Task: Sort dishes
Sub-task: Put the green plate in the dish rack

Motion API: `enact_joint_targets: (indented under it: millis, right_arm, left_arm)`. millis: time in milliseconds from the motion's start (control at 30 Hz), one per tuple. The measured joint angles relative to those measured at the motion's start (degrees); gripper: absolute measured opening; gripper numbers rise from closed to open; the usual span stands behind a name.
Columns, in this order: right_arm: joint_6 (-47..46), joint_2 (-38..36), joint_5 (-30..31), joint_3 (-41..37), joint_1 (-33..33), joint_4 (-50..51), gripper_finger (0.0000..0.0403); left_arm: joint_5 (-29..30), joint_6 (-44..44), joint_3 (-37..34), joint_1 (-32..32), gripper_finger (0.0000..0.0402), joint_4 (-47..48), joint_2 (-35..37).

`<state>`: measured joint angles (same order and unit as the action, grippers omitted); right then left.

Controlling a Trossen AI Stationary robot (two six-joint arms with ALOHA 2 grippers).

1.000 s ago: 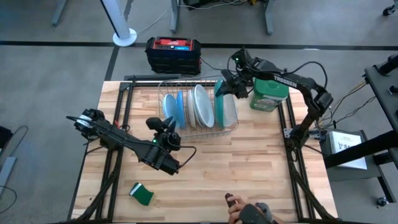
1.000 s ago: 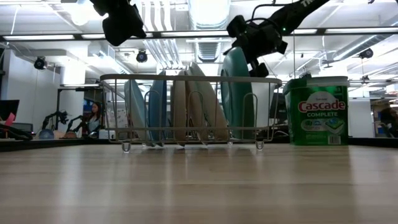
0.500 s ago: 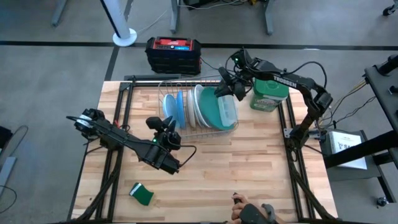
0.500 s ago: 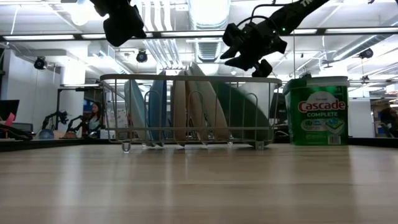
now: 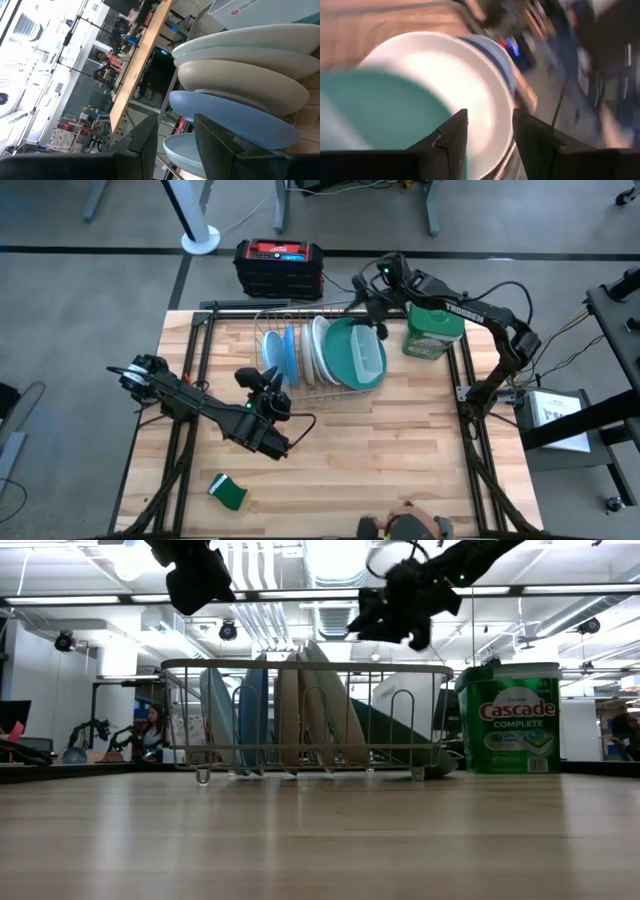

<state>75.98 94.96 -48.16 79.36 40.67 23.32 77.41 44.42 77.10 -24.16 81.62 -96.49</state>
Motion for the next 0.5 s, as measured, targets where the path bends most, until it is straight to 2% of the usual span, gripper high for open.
enact_joint_targets:
  millis: [67, 133, 167, 500]
  right_arm:
    - [-12.95, 0.33, 8.16, 0.01, -0.77, -3.92, 0.0149]
    - [-17.78, 1.20, 15.68, 0.05, -1.18, -6.11, 0.0150]
    - [-18.14, 1.77, 17.32, 0.05, -1.34, -6.19, 0.0151]
    - [-22.54, 7.93, 18.63, 1.24, -2.57, -6.07, 0.0159]
  left_arm:
    - [0.00, 0.01, 0.00, 0.08, 0.0116, 0.00, 0.00]
    - [0.00, 0.09, -0.02, 0.16, 0.0116, 0.00, 0.00]
    - [0.00, 0.13, -0.02, 0.18, 0.0116, 0.04, 0.00]
    - [-0.01, 1.18, -0.01, 0.22, 0.0116, 0.82, 0.00]
